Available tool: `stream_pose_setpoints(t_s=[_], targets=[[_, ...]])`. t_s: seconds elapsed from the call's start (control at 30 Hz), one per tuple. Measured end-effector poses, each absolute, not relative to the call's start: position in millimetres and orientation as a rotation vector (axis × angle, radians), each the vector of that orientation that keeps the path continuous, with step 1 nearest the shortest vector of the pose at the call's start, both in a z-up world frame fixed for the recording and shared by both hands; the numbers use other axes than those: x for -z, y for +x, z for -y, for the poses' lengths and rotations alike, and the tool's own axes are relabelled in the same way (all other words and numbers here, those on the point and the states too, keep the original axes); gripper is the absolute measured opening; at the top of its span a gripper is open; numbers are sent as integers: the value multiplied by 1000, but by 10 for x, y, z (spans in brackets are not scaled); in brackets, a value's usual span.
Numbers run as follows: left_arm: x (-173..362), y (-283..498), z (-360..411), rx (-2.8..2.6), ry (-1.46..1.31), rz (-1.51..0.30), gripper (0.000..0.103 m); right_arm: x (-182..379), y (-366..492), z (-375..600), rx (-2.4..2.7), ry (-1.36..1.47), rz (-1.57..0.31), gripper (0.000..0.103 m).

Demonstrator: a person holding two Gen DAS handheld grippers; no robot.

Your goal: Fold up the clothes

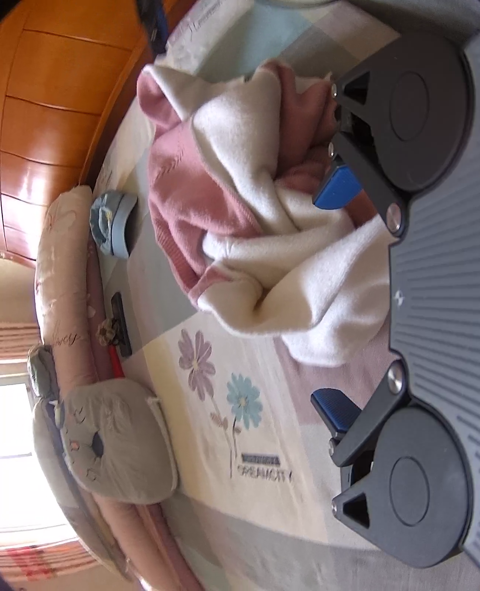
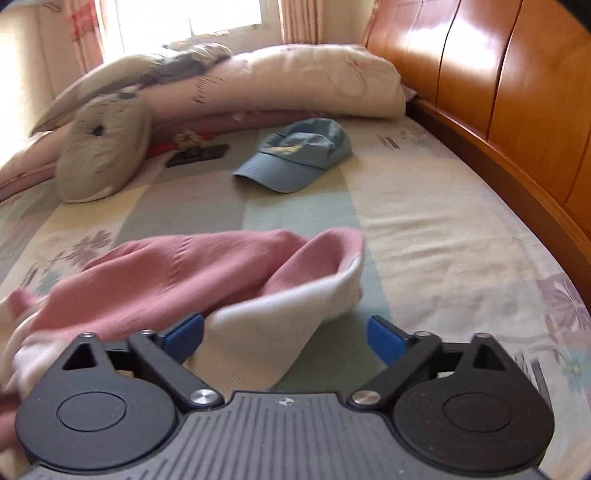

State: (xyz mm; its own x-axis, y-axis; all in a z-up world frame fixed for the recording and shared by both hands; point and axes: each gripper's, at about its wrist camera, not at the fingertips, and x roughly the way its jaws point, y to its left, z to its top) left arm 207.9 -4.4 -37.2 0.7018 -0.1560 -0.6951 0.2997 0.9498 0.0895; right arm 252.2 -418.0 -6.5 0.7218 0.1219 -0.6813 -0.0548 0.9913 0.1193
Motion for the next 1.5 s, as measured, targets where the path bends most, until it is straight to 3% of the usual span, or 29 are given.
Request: stream_pose_setpoints(t_s=[0.3, 0.67, 1.07, 1.5], targets=[[485, 2057, 200, 200, 360, -866, 102, 432, 1746, 3697, -176, 178, -796, 103], [568, 2248, 67, 53, 402, -985, 102, 574, 1639, 3388, -230, 256, -780, 103], [591, 2748, -362, -196, 541, -947, 103, 556, 1626, 3332, -236, 247, -737, 103], [559, 3436, -930, -316, 475, -923, 103, 647, 1755, 3381, -187, 237, -758, 103]])
